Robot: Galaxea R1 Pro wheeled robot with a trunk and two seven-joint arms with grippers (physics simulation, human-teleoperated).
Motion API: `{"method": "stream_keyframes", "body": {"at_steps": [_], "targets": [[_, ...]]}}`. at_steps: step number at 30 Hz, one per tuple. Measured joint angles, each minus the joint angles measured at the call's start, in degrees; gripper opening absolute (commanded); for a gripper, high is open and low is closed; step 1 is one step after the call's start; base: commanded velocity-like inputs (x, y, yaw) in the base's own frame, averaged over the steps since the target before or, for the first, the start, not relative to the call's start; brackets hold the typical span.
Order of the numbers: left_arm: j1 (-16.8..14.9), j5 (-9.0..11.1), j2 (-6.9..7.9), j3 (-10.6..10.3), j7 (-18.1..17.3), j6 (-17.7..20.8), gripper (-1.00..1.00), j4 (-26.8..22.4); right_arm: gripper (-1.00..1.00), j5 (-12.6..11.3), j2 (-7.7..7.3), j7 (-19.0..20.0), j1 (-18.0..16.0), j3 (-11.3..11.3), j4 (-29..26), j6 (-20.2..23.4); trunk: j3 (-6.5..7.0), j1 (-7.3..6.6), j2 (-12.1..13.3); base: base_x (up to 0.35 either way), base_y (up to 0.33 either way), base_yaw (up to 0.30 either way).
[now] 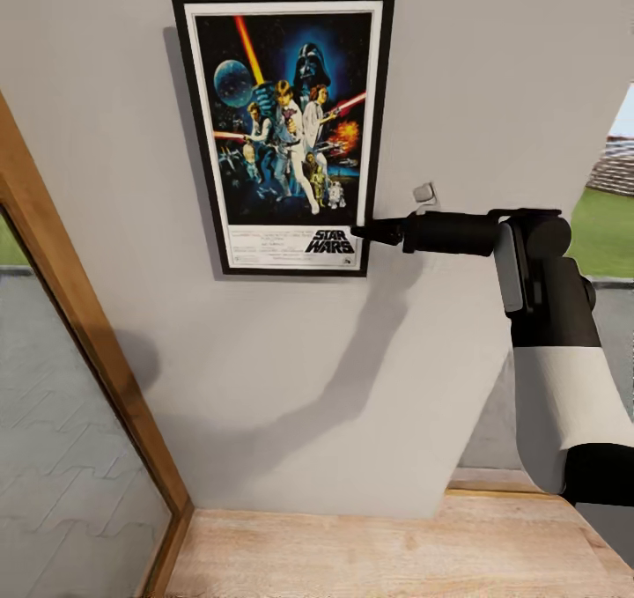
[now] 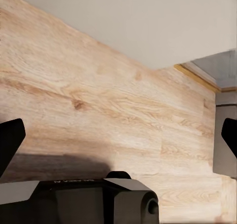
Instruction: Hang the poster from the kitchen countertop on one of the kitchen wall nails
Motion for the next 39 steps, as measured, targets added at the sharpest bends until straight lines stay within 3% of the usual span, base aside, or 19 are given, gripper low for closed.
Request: {"method": "stream_keyframes", "body": {"at_steps": [6, 9, 10, 11, 12, 13, 14, 16, 17, 18, 22, 23, 25, 28, 30, 32, 34, 35, 39], "targets": [[0.0, 0.0, -0.01, 0.0, 0.0, 0.0, 1.00, 0.0, 1.00, 0.0, -0.11, 0.1, 0.2, 0.0, 0.0, 0.0, -0.01, -0.02, 0.0, -0.045, 0.000, 0.000], [0.0, 0.0, -0.03, 0.0, 0.0, 0.0, 1.00, 0.0, 1.00, -1.1, -0.21, 0.3, 3.5, 0.0, -1.8, -0.1, -0.01, -0.02, 0.0, -0.003, 0.000, 0.000], [0.0, 0.0, -0.02, 0.0, -0.1, 0.0, 1.00, 0.0, 1.00, -2.2, -0.26, 0.3, 7.2, -0.1, -4.8, -0.2, -0.02, -0.03, 0.0, 0.000, 0.000, 0.000], [0.0, 0.0, -0.01, 0.0, -0.1, 0.0, 1.00, 0.0, 1.00, -3.7, -0.48, 3.9, 15.5, -3.5, -10.2, -5.1, 0.01, -0.04, 0.0, 0.000, 0.000, 0.000], [0.0, 0.0, 0.00, 0.0, -0.1, 0.0, 1.00, 0.0, 1.00, -3.6, -0.52, 7.6, 28.0, -6.6, -10.9, -10.4, -0.03, -0.02, 0.0, 0.000, 0.000, 0.000], [0.0, 0.0, 0.01, 0.0, -0.1, 0.0, 1.00, 0.0, 1.00, -3.6, -0.53, 8.6, 36.1, -7.8, -11.0, -12.5, -0.02, -0.01, 0.0, 0.000, 0.000, 0.000], [0.0, 0.0, 0.01, 0.0, -0.1, -0.1, 1.00, 0.0, 1.00, -3.7, -0.53, 9.4, 36.7, -8.8, -11.0, -14.4, -0.01, -0.02, 0.0, 0.000, 0.000, 0.000], [0.0, 0.0, -0.02, 0.0, 0.0, 0.0, 1.00, 0.0, 1.00, -3.7, -0.54, 10.6, 41.7, -10.4, -11.0, -18.3, -0.02, -0.02, 0.0, 0.000, 0.000, 0.000], [0.0, 0.0, -0.06, 0.1, 0.1, 0.0, 1.00, 0.0, 1.00, -3.6, -0.54, 12.1, 47.8, -12.3, -10.3, -27.3, 0.01, -0.01, 0.0, 0.000, 0.000, 0.000], [0.0, 0.0, -0.06, 0.1, 0.0, 0.0, 1.00, 0.0, 1.00, -3.6, -0.55, 12.3, 56.8, -12.6, -9.8, -29.4, -0.02, -0.02, 0.0, 0.000, 0.000, 0.000], [0.0, 0.0, -0.07, 0.1, 0.1, 0.0, 1.00, 0.0, 1.00, -3.5, -0.55, 12.7, 66.7, -13.1, -3.3, -41.7, -0.03, -0.02, 0.0, 0.000, 0.000, 0.000], [0.0, 0.0, -0.07, 0.1, 0.1, 0.0, 1.00, 0.0, 1.00, -3.5, -0.55, 12.7, 68.1, -13.2, -1.3, -43.9, -0.02, -0.02, 0.0, 0.000, 0.000, 0.000], [0.0, 0.0, -0.11, 0.0, 0.1, 0.0, 1.00, 0.0, 1.00, -3.3, -0.78, 12.8, 71.0, -13.3, 9.1, -52.0, -0.04, -0.03, 0.0, 0.000, 0.000, 0.000], [0.0, 0.0, -0.14, 0.0, 0.1, 0.0, 1.00, 0.0, 1.00, -3.2, -1.56, 12.6, 72.0, -13.4, 18.4, -56.4, -0.03, -0.02, 0.0, 0.000, 0.000, 0.000], [0.0, 0.0, -0.15, 0.0, 0.1, 0.0, 1.00, 0.0, 1.00, -3.2, -2.88, 11.6, 72.5, -13.4, 27.3, -59.7, -0.03, -0.02, 0.0, 0.000, 0.000, 0.000], [0.0, -0.1, -0.19, -0.1, 0.1, 0.0, 1.00, 0.0, 1.00, -3.2, -3.77, 8.8, 72.7, -13.5, 33.7, -62.6, -0.03, -0.02, 0.0, 0.000, 0.000, 0.000], [0.0, -0.1, -0.51, -0.1, 0.1, 0.0, 1.00, 0.0, 1.00, -3.2, -4.25, 1.0, 72.9, -13.0, 38.6, -65.4, 0.00, -0.02, 0.0, 0.000, 0.000, 0.000], [0.0, -0.4, -0.81, -0.1, 0.3, 0.0, 1.00, 0.1, 1.00, -3.1, -4.11, -3.7, 72.9, -12.4, 39.8, -66.2, 0.05, -0.02, 0.0, 0.000, 0.000, 0.000], [0.0, -1.0, -1.09, 0.0, 0.4, 0.0, 1.00, 0.1, 1.00, -3.1, -3.85, -9.9, 72.9, -11.3, 40.7, -66.8, 0.34, -0.02, 0.0, 0.000, 0.000, 0.007]]}}
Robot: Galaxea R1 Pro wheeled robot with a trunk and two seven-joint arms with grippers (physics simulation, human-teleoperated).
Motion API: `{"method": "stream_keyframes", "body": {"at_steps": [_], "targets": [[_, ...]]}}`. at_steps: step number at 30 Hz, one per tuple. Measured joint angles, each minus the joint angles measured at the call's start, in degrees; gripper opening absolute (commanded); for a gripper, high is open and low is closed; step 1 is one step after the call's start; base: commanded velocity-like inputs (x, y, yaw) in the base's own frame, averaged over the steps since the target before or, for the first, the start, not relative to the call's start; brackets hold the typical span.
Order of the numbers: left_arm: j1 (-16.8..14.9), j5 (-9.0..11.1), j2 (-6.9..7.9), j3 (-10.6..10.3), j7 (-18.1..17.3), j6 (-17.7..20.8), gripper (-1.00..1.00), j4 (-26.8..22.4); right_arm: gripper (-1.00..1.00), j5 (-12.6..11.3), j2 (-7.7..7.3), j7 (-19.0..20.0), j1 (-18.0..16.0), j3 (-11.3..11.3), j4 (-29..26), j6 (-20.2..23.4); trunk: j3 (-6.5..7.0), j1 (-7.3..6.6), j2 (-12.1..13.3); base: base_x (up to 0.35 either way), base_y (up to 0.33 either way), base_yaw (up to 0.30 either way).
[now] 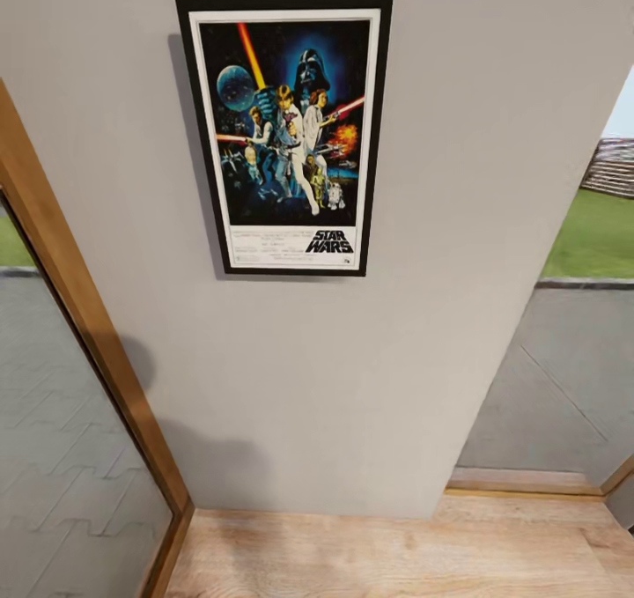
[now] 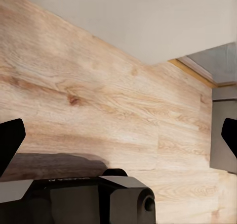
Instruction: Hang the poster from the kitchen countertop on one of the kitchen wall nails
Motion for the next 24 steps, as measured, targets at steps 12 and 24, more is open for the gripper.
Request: {"method": "stream_keyframes", "body": {"at_steps": [12, 24], "targets": [[0.0, -0.4, -0.57, 0.0, 0.1, 0.0, 1.00, 0.1, 1.00, 0.1, 1.54, -7.2, 0.0, 0.6, 0.4, -0.2, 1.09, 0.00, 0.0, 0.000, 0.000, 0.057], [0.0, -0.5, -1.06, 0.0, 0.1, 0.0, 1.00, 0.1, 1.00, 0.1, 2.62, -12.8, -0.1, 0.6, 1.2, -0.2, 2.20, 0.00, 0.0, 0.000, 0.000, 0.070]]}}
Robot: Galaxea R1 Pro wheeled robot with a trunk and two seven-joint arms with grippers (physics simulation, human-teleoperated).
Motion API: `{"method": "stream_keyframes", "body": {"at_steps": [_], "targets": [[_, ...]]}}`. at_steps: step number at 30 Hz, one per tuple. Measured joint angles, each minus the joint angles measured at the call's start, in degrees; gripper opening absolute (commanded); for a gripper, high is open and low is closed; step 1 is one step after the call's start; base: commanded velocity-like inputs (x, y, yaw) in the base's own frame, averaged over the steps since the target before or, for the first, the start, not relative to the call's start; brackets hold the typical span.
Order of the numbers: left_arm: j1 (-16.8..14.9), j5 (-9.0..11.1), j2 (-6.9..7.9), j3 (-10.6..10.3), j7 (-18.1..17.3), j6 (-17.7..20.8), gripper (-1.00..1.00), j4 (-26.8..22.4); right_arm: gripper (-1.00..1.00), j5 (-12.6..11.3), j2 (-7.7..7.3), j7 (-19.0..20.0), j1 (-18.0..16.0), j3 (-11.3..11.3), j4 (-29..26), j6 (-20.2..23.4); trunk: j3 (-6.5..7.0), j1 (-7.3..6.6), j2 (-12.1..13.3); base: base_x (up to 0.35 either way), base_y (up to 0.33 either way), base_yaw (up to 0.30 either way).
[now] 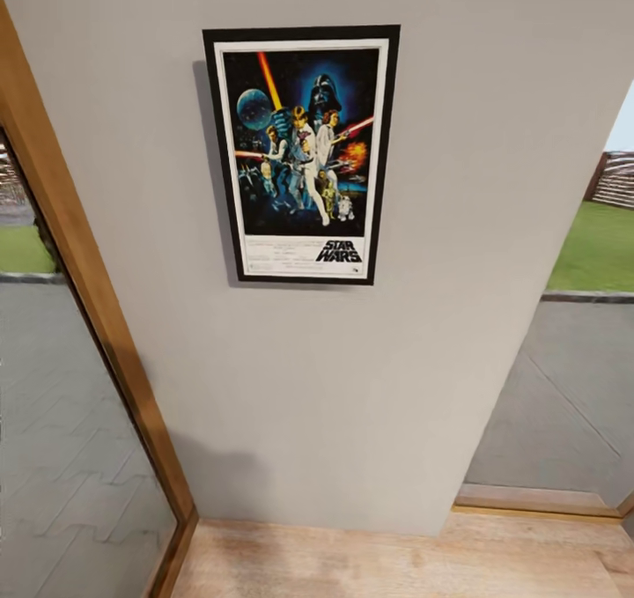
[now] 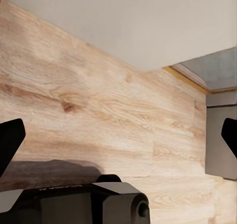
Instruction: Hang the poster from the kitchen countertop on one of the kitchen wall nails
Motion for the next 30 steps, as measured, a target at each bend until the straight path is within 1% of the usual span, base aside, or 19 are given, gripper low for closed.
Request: {"method": "stream_keyframes", "body": {"at_steps": [3, 4, 7, 8, 13, 15, 16, 18, 21, 22, 23, 24, 25, 26, 28, 29, 30], "targets": [[0.0, 0.0, -0.02, 0.0, 0.3, 0.0, 1.00, 0.0, 1.00, 0.0, 0.75, -3.6, 0.0, 0.0, 0.5, 0.0, 0.28, 0.00, 0.0, 0.000, 0.000, 0.071], [0.0, 0.0, -0.03, 0.0, 0.9, 0.0, 1.00, 0.0, 1.00, 0.0, 1.29, -5.6, 0.0, 0.0, 0.9, -0.1, 0.37, 0.00, 0.0, 0.000, 0.000, 0.065], [0.0, 0.0, -0.05, 0.0, 2.2, 0.0, 1.00, 0.0, 1.00, 0.0, 1.91, -8.1, -0.2, 0.0, 2.1, -0.1, 0.65, 0.00, 0.0, 0.000, 0.000, 0.043], [0.0, 0.0, -0.07, 0.0, 3.4, 0.0, 1.00, 0.0, 1.00, 0.0, 2.15, -9.2, -0.3, 0.0, 3.1, -0.2, 0.72, 0.00, 0.0, 0.000, 0.000, 0.023], [0.0, 0.0, -0.18, 0.0, 6.9, -0.1, 1.00, 0.0, 1.00, -0.1, 2.48, -10.8, -0.5, -0.1, 5.5, -0.2, 0.89, 0.00, 0.0, 0.000, 0.000, 0.010], [0.0, -0.1, -0.36, 0.1, 9.8, -0.1, 1.00, 0.0, 1.00, -0.1, 2.43, -11.7, -0.5, -0.3, 7.5, -0.2, 0.91, 0.00, 0.0, 0.000, 0.000, 0.003], [0.0, -0.1, -0.42, 0.1, 10.7, -0.1, 1.00, 0.0, 1.00, -0.1, 2.39, -12.1, -0.5, -0.4, 8.4, -0.3, 0.92, 0.00, 0.0, 0.000, 0.000, 0.002], [0.0, -0.1, -0.61, 0.1, 14.3, -0.1, 1.00, 0.0, 1.00, -0.1, 2.13, -15.1, -0.6, -0.5, 12.1, -0.3, 0.92, 0.00, 0.0, 0.000, 0.000, 0.001], [0.0, -0.2, -0.68, 0.1, 16.3, -0.2, 1.00, 0.0, 1.00, -0.1, 2.01, -18.5, -0.6, -0.6, 14.9, -0.3, 0.93, 0.00, 0.0, 0.000, 0.000, 0.000], [0.0, -0.2, -0.73, 0.1, 17.1, -0.2, 1.00, 0.0, 1.00, 0.1, 1.98, -21.2, -0.6, -0.5, 16.6, -0.3, 0.93, 0.00, 0.0, 0.000, 0.000, 0.000], [0.0, -0.2, -0.75, 0.1, 17.4, -0.2, 1.00, 0.0, 1.00, 0.1, 1.96, -22.7, -0.6, -0.5, 17.6, -0.2, 0.93, 0.00, 0.0, 0.000, 0.000, 0.000], [0.0, -0.2, -0.78, 0.1, 17.8, -0.2, 1.00, 0.0, 1.00, 0.1, 1.95, -26.3, -0.6, -0.4, 19.8, -0.2, 0.92, 0.00, 0.0, 0.000, 0.000, 0.000], [0.0, -0.2, -0.79, 0.1, 18.0, -0.2, 1.00, 0.0, 1.00, 0.1, 1.94, -28.2, -0.6, -0.4, 21.0, -0.1, 0.93, 0.00, 0.0, 0.000, 0.000, 0.000], [0.0, -0.2, -0.89, 0.1, 18.2, -0.2, 1.00, 0.0, 1.00, 0.1, 1.93, -31.0, -0.6, -0.3, 22.5, -0.1, 0.93, 0.00, 0.0, 0.000, 0.000, 0.000], [0.0, -0.2, -1.08, 0.1, 18.3, -0.2, 1.00, 0.1, 1.00, 0.0, 1.91, -32.9, -0.6, -0.2, 23.6, -0.1, 0.93, 0.00, 0.0, 0.000, 0.000, 0.000], [0.0, -0.2, -1.58, 0.1, 18.5, -0.2, 1.00, 0.1, 1.00, -0.1, 1.90, -35.0, -0.6, -0.3, 24.6, -0.1, 0.93, 0.00, 0.0, 0.000, 0.000, 0.000], [0.0, -0.2, -1.79, 0.1, 18.5, -0.2, 1.00, 0.0, 1.00, -0.1, 1.90, -35.4, -0.6, -0.2, 24.8, -0.1, 0.93, 0.00, 0.0, 0.000, 0.000, 0.000]]}}
